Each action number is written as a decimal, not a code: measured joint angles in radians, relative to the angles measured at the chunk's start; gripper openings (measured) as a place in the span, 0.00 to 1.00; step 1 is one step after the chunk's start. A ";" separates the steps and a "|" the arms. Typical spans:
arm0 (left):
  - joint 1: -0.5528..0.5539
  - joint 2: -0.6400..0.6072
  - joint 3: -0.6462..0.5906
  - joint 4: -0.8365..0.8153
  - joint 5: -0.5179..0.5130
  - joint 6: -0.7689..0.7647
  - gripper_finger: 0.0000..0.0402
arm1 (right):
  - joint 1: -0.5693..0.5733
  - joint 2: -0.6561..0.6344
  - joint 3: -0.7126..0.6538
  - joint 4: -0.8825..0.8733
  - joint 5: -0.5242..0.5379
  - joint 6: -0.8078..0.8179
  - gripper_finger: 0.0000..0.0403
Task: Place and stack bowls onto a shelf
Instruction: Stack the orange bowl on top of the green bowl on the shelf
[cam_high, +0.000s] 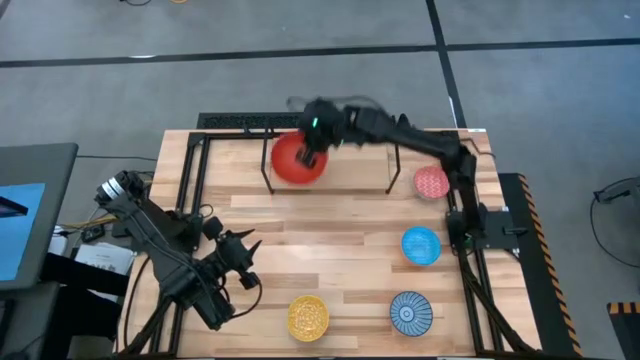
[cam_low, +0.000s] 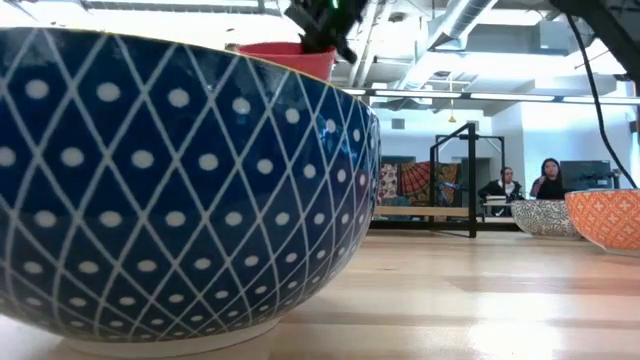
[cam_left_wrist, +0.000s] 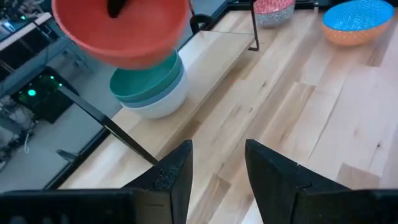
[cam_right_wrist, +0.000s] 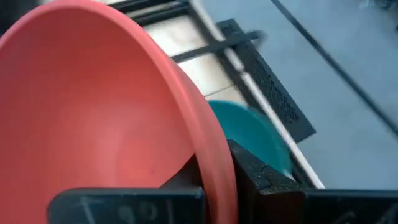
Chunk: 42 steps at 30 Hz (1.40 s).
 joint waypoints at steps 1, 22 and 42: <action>0.000 0.000 -0.007 0.003 -0.001 -0.010 0.33 | -0.038 0.000 0.000 -0.002 -0.038 0.010 0.12; 0.067 0.001 -0.185 0.112 -0.059 -0.053 0.33 | -0.249 0.177 -0.001 0.033 -0.421 -0.030 0.12; 0.077 0.001 -0.185 0.111 -0.054 -0.048 0.33 | -0.241 0.193 0.000 0.081 -0.415 -0.032 0.60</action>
